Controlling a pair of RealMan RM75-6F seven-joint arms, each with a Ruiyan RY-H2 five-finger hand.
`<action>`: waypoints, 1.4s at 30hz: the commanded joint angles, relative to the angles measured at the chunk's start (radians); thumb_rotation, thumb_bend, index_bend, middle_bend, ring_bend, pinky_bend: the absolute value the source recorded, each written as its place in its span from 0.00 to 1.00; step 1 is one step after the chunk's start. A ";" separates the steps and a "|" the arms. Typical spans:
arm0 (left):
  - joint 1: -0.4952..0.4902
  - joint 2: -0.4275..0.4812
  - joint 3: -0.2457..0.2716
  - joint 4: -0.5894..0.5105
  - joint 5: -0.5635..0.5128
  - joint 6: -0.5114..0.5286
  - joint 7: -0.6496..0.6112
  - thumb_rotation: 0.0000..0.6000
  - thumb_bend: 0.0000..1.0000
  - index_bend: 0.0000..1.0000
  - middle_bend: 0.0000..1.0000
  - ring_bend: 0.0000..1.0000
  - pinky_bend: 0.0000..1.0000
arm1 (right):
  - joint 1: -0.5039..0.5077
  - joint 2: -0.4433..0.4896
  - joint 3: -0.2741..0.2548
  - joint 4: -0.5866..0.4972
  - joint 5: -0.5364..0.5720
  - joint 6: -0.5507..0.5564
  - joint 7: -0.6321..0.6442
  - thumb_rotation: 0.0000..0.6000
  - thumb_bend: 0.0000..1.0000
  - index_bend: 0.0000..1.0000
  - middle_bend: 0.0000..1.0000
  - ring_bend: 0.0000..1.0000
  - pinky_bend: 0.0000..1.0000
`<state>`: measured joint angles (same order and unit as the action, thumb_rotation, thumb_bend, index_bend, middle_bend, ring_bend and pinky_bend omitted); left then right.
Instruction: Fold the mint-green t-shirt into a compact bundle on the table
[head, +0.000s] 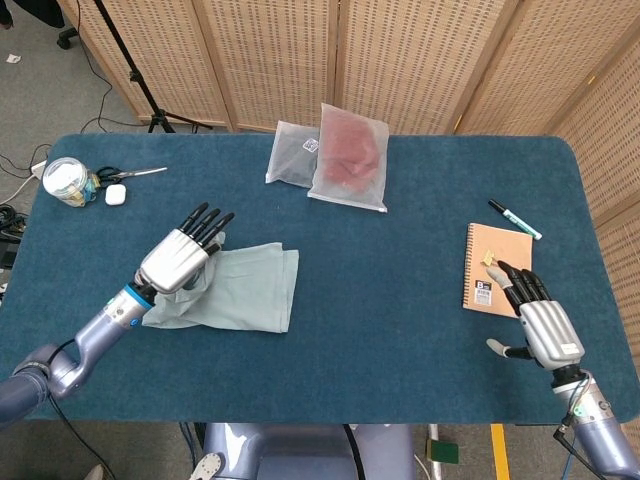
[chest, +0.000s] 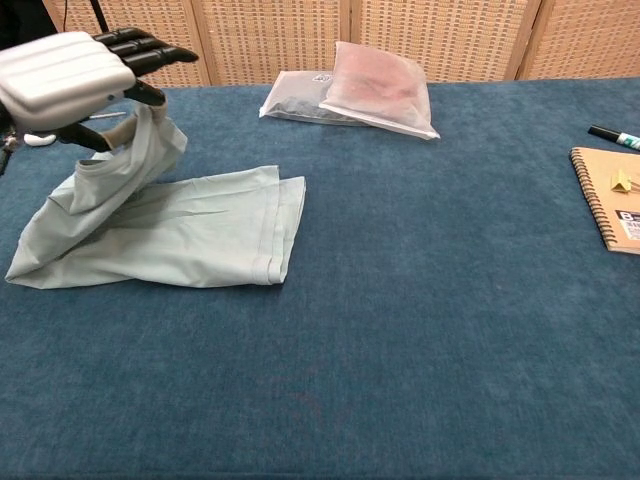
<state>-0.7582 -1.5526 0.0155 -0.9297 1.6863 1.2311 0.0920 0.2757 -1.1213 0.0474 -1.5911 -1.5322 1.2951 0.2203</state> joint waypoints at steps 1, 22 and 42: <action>-0.039 -0.041 -0.008 -0.031 0.010 -0.056 0.080 1.00 0.60 0.81 0.00 0.00 0.00 | -0.001 0.004 -0.001 0.000 -0.004 0.003 0.008 1.00 0.16 0.00 0.00 0.00 0.00; -0.105 -0.199 -0.032 0.036 -0.031 -0.188 0.202 1.00 0.53 0.69 0.00 0.00 0.00 | 0.000 0.013 -0.006 -0.003 -0.014 0.000 0.031 1.00 0.16 0.00 0.00 0.00 0.00; -0.057 -0.188 -0.115 -0.037 -0.102 -0.059 0.074 1.00 0.17 0.00 0.00 0.00 0.00 | -0.001 0.013 -0.012 -0.006 -0.020 0.000 0.026 1.00 0.16 0.00 0.00 0.00 0.00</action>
<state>-0.8279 -1.7785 -0.0942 -0.9292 1.5871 1.1485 0.1948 0.2746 -1.1080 0.0357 -1.5967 -1.5527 1.2947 0.2458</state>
